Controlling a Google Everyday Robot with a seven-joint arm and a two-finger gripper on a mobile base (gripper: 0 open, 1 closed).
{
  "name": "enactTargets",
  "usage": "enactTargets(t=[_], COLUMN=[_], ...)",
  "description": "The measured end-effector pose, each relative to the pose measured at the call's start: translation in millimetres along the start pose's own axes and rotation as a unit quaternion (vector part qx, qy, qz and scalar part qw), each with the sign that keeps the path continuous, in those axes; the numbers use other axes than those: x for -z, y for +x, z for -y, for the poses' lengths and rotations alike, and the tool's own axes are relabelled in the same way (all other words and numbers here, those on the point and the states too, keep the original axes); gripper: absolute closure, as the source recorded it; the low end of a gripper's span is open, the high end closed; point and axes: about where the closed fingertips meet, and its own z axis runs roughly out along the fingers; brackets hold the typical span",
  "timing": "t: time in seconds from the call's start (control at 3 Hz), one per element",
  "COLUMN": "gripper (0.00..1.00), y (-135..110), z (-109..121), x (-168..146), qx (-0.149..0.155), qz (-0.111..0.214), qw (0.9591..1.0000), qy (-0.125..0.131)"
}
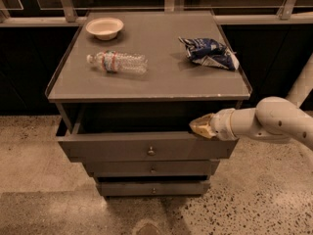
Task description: Open top drawer
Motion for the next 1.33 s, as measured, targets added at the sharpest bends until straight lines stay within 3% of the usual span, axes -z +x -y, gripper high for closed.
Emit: enactTargets(t=[0.33, 0.67, 1.33], gripper=[1.00, 1.00, 1.00], y=[16, 19, 28], z=[6, -4, -17], x=[14, 16, 18], qx=[-0.025, -0.028, -0.028], qz=[-0.001, -0.001, -0.014], qw=[0.9993, 0.9978, 0.9967], qy=[-0.029, -0.060, -0.075])
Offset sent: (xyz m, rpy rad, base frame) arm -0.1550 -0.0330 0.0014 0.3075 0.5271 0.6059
